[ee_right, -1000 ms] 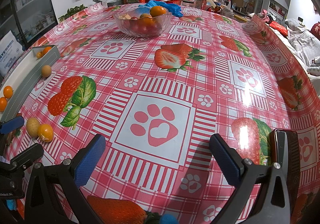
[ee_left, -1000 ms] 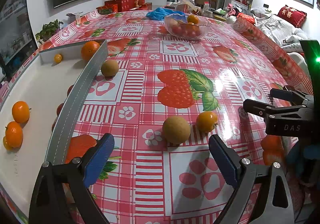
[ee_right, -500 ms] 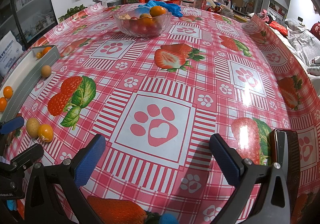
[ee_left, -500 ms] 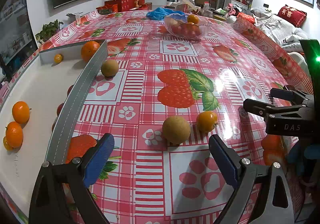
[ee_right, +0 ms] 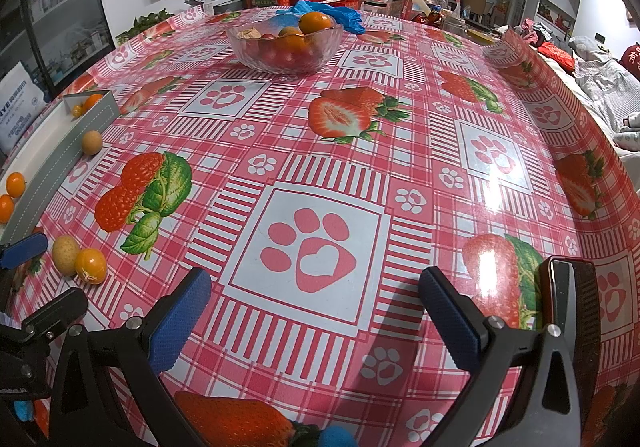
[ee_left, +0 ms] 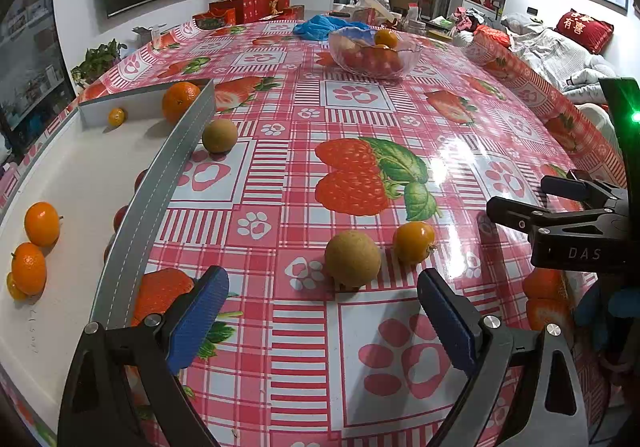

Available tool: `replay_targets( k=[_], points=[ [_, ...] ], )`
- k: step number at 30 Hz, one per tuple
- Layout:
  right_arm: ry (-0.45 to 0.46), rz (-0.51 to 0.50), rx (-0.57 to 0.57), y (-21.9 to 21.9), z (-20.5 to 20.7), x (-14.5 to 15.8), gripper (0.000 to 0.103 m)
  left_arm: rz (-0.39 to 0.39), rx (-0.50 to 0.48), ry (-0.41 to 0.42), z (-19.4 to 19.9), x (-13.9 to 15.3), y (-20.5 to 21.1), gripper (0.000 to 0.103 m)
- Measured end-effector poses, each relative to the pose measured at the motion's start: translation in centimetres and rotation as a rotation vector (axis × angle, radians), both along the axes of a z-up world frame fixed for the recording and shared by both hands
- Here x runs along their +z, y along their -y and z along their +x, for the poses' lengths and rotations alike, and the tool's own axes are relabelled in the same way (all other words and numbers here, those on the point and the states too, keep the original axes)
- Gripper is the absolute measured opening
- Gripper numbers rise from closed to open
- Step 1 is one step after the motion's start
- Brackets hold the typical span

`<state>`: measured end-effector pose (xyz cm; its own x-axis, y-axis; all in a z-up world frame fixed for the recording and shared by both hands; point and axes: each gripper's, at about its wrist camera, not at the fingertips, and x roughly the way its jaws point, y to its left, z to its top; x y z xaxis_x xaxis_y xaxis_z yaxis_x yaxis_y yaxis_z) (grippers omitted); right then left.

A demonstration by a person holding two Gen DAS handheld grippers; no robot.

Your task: Organize fruits

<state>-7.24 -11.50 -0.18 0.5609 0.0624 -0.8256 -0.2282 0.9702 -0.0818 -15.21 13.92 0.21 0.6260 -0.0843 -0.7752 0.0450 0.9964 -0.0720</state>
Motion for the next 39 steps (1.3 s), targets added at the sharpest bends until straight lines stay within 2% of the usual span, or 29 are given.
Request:
replay_targets(
  k=[19,39],
  points=[
    [0.001,0.0,-0.009,-0.03,0.02,-0.05,0.103,0.038,0.003,-0.006,-0.08,-0.12,0.41,0.096],
    [0.002,0.0,-0.009,-0.02,0.08,-0.05,0.103,0.038,0.003,-0.006,-0.06,-0.11,0.41,0.096]
  ],
)
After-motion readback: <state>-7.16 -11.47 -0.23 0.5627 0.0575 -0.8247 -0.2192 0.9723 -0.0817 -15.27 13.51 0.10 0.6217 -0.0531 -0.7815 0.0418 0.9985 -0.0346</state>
